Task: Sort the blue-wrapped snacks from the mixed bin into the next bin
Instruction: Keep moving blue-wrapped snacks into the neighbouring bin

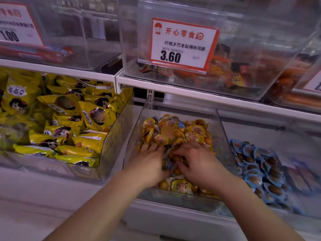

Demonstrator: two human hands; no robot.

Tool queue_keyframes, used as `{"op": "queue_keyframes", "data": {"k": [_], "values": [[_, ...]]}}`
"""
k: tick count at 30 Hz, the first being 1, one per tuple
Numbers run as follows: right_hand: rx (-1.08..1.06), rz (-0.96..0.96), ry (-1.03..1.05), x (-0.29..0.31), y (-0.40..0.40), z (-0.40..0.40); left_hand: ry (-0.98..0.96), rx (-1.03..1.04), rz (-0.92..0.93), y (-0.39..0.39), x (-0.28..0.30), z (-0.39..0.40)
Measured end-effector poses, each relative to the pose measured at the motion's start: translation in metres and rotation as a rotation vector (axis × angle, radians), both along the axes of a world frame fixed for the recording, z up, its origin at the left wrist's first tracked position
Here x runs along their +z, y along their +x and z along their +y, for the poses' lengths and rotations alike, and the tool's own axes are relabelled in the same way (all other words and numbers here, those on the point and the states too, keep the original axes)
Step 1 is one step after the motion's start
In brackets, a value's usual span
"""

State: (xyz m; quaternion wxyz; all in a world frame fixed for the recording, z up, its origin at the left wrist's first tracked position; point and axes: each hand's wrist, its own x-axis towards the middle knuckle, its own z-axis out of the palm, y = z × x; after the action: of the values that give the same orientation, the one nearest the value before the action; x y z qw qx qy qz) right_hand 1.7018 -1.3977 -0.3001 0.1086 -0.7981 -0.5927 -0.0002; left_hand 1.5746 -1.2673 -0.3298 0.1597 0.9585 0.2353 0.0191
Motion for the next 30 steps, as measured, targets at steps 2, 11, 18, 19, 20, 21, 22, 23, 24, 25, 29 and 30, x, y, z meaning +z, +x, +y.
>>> {"op": "queue_keyframes", "data": {"k": [2,11,18,19,20,21,22,23,24,25,29,30], "values": [[-0.003,0.07,0.051,-0.001,0.003,-0.004,0.052,0.004,0.018,-0.001,0.002,0.001],[0.023,0.064,0.065,-0.006,0.0,-0.011,-0.02,-0.01,0.065,-0.001,0.009,0.002],[-0.054,0.141,0.162,-0.002,-0.003,-0.008,-0.251,0.059,-0.041,0.003,0.013,-0.003],[-0.058,0.148,0.168,-0.001,-0.003,-0.008,-0.28,0.063,-0.051,0.004,0.013,-0.002],[-0.058,0.153,0.169,0.0,-0.003,-0.009,-0.307,0.069,-0.074,0.004,0.012,-0.002],[-0.057,0.159,0.166,0.001,-0.003,-0.01,-0.346,0.08,-0.118,0.004,0.013,0.0],[-0.056,0.166,0.161,0.002,-0.002,-0.01,-0.402,0.101,-0.19,0.003,0.014,0.001],[-0.055,0.17,0.155,0.003,-0.002,-0.011,-0.471,0.141,-0.278,0.002,0.017,0.002],[-0.055,0.171,0.148,0.004,-0.002,-0.011,-0.563,0.206,-0.372,0.001,0.022,0.003],[-0.055,0.167,0.143,0.005,-0.002,-0.011,-0.699,0.298,-0.466,0.0,0.027,0.003],[-0.07,0.138,0.178,0.007,-0.006,-0.011,-1.519,0.472,-0.737,-0.002,0.049,-0.003],[-0.072,0.14,0.213,0.009,-0.008,-0.011,-1.627,0.474,-0.75,-0.003,0.053,-0.003]]}}
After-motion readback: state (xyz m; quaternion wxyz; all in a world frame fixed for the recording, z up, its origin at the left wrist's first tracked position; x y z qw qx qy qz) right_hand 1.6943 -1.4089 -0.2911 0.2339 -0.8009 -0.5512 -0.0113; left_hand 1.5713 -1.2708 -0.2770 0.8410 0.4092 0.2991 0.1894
